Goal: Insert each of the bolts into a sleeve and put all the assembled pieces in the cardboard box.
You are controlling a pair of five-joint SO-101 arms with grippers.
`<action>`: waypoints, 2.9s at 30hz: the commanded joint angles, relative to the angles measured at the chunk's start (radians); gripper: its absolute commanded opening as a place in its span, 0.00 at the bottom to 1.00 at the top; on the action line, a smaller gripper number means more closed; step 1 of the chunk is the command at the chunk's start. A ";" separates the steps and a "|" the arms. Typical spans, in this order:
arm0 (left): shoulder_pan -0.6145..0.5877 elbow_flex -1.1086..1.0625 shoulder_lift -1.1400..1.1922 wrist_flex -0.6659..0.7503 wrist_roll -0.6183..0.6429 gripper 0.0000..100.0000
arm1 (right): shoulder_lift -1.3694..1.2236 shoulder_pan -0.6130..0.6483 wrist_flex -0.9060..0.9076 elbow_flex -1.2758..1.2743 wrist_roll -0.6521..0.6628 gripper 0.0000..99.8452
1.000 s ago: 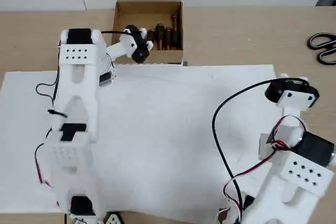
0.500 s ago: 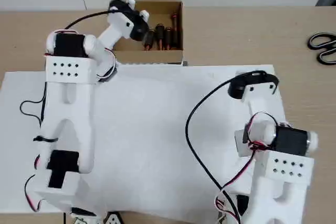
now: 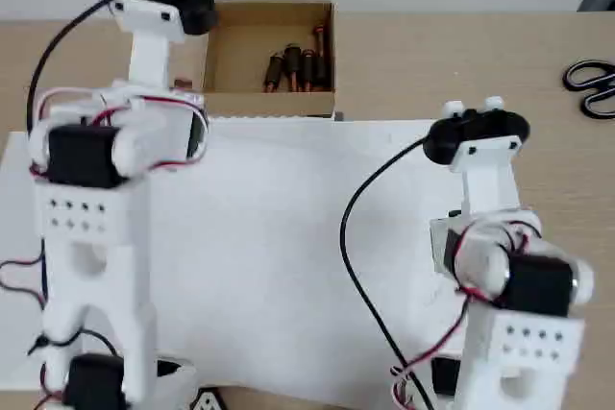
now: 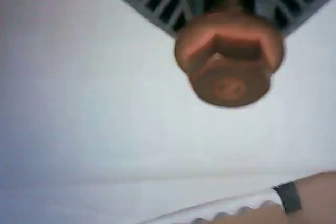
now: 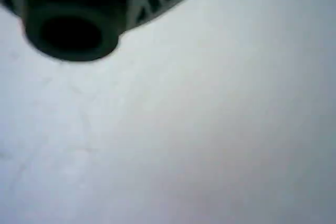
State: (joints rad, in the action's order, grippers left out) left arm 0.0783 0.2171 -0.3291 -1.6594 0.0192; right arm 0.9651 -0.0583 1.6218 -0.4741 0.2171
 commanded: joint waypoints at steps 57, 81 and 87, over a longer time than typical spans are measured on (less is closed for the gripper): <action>0.437 -1.603 -1.479 0.878 0.594 0.00 | 0.846 0.816 -0.730 -0.990 -0.049 0.00; 0.436 -1.652 -1.484 0.914 0.595 0.00 | 0.846 0.816 -0.742 -0.974 -0.046 0.00; 0.436 -1.681 -1.484 0.956 0.595 0.00 | 0.846 0.817 -0.742 -0.976 -0.046 0.00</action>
State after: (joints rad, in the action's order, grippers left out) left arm 0.5125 -1.4615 -1.7975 -0.7296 0.6160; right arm 1.7998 0.7534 0.9068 -1.4760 0.1757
